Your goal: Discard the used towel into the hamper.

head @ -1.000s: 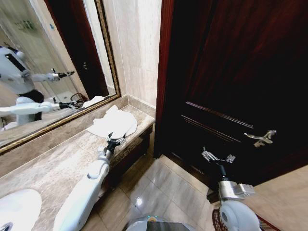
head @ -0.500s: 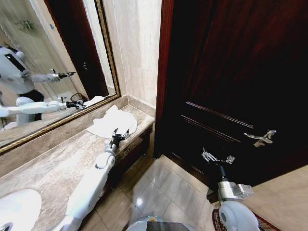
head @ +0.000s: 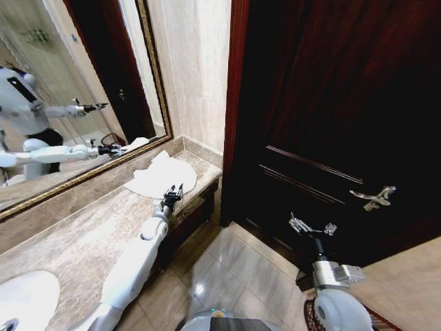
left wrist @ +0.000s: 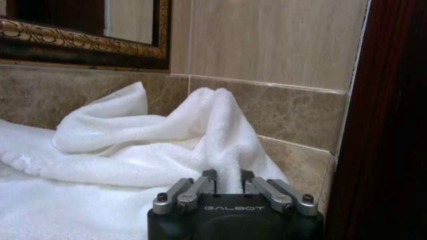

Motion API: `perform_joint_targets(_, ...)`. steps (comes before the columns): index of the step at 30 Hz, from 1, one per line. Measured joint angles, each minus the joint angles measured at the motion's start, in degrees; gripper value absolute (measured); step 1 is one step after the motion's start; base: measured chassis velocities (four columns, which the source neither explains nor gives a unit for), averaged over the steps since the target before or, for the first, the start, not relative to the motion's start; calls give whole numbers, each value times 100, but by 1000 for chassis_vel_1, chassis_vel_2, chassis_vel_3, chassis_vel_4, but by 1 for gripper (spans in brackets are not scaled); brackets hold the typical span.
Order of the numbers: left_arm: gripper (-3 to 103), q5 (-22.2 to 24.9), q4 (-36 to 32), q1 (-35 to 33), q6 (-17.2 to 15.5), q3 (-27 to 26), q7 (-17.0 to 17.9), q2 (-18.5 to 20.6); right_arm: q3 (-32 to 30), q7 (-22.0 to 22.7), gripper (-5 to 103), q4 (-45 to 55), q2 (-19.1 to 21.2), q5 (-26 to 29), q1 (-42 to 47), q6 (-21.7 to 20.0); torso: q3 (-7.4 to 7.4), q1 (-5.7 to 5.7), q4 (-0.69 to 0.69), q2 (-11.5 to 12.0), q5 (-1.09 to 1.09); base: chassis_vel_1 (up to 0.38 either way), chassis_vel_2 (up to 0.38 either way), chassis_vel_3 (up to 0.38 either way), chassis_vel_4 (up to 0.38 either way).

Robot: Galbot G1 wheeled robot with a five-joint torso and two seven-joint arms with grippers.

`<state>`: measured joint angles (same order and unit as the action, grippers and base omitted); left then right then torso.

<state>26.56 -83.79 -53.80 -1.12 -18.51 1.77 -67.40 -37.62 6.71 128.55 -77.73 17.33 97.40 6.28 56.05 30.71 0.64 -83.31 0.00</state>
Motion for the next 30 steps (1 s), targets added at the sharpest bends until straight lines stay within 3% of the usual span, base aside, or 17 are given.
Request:
perform_joint_targets(2, 9, 3, -17, -12, 5, -13, 0, 4, 0, 0, 100, 0, -5, 4, -10, 2, 0, 0, 0, 0, 0, 0, 0, 0, 0)
perform_joint_targets(5, 2, 10, -34, -27, 19, -32, -5, 17, 1, 1, 100, -11, -14, 7, -21, 7, 0, 0, 0, 0, 0, 0, 0, 0, 0)
perform_joint_targets(19, 2, 1, -157, -122, 254, -117, -23, 21, 1, 88, 100, -38, -38, 22, -39, 24, 0, 0, 0, 0, 0, 0, 0, 0, 0)
perform_joint_targets(30, 2, -26, -1370, -1021, 454, -529, 40, -30, 27, 130, 100, -21, -90, 19, -54, 71, 0, 0, 0, 0, 0, 0, 0, 0, 0)
